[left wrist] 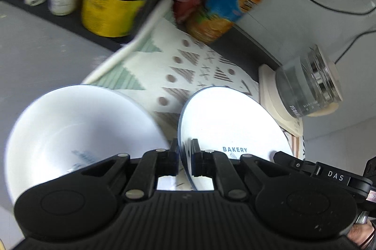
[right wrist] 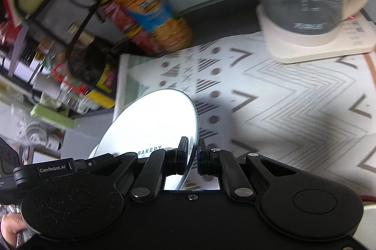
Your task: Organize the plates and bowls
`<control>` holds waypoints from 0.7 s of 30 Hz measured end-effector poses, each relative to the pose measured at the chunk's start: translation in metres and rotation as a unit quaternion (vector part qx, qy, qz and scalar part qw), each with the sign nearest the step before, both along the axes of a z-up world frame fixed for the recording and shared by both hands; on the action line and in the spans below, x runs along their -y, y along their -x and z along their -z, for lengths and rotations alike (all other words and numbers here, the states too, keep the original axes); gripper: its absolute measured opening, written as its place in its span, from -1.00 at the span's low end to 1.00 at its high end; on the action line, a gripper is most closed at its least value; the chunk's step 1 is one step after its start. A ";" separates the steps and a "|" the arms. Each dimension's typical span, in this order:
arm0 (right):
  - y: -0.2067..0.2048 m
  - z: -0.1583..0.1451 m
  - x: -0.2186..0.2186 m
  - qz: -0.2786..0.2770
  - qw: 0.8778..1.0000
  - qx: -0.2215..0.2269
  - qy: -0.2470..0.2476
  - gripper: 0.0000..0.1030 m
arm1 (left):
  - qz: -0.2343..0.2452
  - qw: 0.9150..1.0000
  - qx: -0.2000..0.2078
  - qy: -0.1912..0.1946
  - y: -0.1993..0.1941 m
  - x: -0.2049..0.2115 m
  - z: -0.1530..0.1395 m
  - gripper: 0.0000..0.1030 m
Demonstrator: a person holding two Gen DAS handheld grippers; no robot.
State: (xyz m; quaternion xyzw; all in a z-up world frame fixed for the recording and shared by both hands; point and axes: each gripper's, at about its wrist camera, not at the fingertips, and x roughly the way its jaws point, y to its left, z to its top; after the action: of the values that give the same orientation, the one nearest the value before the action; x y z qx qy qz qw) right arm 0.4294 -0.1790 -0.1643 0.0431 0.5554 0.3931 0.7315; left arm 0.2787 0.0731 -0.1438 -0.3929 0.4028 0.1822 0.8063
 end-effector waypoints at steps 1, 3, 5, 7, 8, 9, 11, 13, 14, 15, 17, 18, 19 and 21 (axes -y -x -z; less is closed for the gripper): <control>0.005 0.000 -0.004 -0.007 1.000 0.000 -0.001 -0.85 | -0.006 1.000 0.000 -0.001 0.007 -0.002 0.000 -0.88; 0.014 0.000 -0.012 -0.020 1.000 0.000 -0.003 -0.85 | -0.017 1.000 -0.002 -0.002 0.022 -0.006 -0.001 -0.88; 0.023 0.000 -0.020 -0.032 0.999 0.000 -0.004 -0.85 | -0.027 1.000 -0.004 -0.003 0.036 -0.010 -0.001 -0.88; 0.031 0.002 -0.027 -0.043 0.999 -0.002 -0.004 -0.85 | -0.037 0.999 -0.007 -0.004 0.049 -0.014 0.001 -0.88; 0.035 0.003 -0.031 -0.048 0.999 -0.002 -0.003 -0.85 | -0.042 0.999 -0.009 -0.003 0.055 -0.016 0.002 -0.88; 0.040 0.003 -0.036 -0.053 0.999 -0.003 -0.002 -0.85 | -0.047 0.999 -0.011 -0.003 0.061 -0.017 0.003 -0.88; 0.047 0.004 -0.042 -0.064 0.998 -0.003 -0.001 -0.85 | -0.057 0.998 -0.014 -0.003 0.073 -0.020 0.005 -0.87; 0.054 0.006 -0.050 -0.075 0.997 -0.004 0.001 -0.85 | -0.069 0.998 -0.015 0.002 0.085 -0.024 0.009 -0.87; 0.058 0.006 -0.053 -0.080 0.997 -0.004 0.002 -0.85 | -0.074 0.997 -0.017 0.004 0.092 -0.026 0.011 -0.87; 0.062 0.007 -0.057 -0.085 0.996 -0.003 0.003 -0.85 | -0.078 0.997 -0.019 0.005 0.097 -0.027 0.013 -0.87; 0.069 0.010 -0.065 -0.094 0.996 -0.001 0.008 -0.85 | -0.084 0.996 -0.024 0.007 0.106 -0.030 0.017 -0.87; 0.072 0.011 -0.068 -0.098 0.995 0.001 0.010 -0.85 | -0.087 0.996 -0.026 0.007 0.109 -0.032 0.018 -0.87; 0.076 0.012 -0.070 -0.100 0.995 0.005 0.011 -0.85 | -0.089 0.996 -0.027 0.008 0.113 -0.034 0.020 -0.87; 0.081 0.014 -0.075 -0.104 0.994 0.010 0.012 -0.85 | -0.093 0.995 -0.029 0.010 0.119 -0.037 0.024 -0.87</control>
State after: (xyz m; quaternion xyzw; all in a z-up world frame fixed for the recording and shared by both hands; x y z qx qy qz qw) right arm 0.3483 -0.1044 -0.1785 -0.0276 0.5539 0.4613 0.6926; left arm 0.1596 0.1100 -0.1676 -0.4314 0.3892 0.2638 0.7699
